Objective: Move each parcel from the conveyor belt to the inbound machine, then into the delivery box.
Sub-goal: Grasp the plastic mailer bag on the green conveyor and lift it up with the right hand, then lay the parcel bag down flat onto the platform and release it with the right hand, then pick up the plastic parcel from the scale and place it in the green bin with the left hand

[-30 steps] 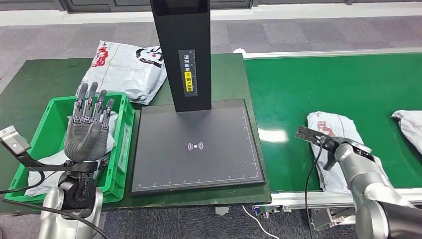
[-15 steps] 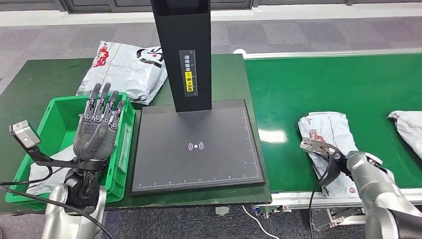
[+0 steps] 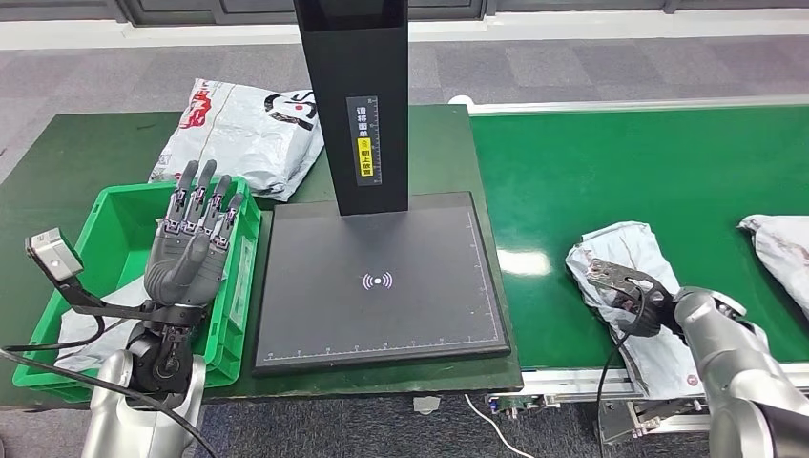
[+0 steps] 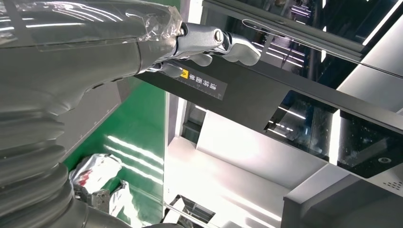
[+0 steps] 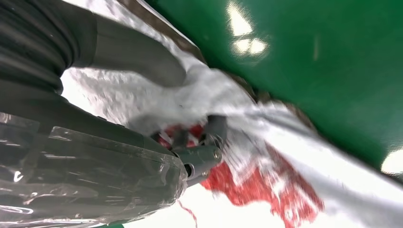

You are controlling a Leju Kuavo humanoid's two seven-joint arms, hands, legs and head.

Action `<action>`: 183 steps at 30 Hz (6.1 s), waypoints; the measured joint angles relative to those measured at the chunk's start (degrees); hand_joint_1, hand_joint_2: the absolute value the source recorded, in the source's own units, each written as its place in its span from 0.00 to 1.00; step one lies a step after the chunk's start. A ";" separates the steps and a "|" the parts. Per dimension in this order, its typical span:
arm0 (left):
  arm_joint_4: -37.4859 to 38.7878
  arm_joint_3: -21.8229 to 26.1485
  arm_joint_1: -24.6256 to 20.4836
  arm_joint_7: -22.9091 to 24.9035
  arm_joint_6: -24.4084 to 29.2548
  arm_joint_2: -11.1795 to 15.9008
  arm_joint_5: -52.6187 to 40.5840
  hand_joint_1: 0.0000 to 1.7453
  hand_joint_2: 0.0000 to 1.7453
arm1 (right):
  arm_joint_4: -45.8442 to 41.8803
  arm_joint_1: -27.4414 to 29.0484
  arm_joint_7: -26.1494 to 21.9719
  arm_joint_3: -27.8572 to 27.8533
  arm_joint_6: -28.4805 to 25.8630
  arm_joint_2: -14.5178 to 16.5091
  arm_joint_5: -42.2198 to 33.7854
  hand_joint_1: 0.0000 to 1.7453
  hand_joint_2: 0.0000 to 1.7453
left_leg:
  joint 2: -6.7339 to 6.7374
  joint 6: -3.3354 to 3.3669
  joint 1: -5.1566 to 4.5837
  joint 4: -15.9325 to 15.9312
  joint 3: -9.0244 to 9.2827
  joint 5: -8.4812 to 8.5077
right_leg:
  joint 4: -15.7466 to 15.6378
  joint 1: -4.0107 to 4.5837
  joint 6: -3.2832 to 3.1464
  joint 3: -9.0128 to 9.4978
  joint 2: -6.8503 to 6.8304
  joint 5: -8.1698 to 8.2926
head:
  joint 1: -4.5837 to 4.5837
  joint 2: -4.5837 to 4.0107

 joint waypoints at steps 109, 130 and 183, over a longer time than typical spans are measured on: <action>-10.93 4.28 6.26 -5.36 8.41 -0.44 -1.92 0.00 1.00 | -24.82 -2.72 -2.61 37.07 -21.65 34.59 -61.99 0.63 1.00 | 0.10 -0.18 0.18 -0.06 -0.45 0.22 | 0.12 0.15 -0.12 -0.51 0.18 0.12 | 0.00 0.00; -10.16 4.42 5.89 -4.96 8.22 -0.46 -2.38 0.00 1.00 | -14.67 -7.07 -1.86 37.24 -25.51 35.47 -59.69 0.00 1.00 | 0.11 -0.18 0.18 -0.05 -0.45 0.23 | 0.12 0.15 -0.12 -0.53 0.19 0.13 | -0.01 0.00; -1.58 -7.98 -4.23 -4.82 15.18 5.49 -70.57 0.00 1.00 | -93.29 33.66 -22.21 25.38 -55.49 28.76 -55.20 0.00 1.00 | 0.23 -0.25 0.17 -0.05 -0.40 0.04 | 0.08 0.17 -0.20 -0.60 0.25 0.06 | -0.01 0.00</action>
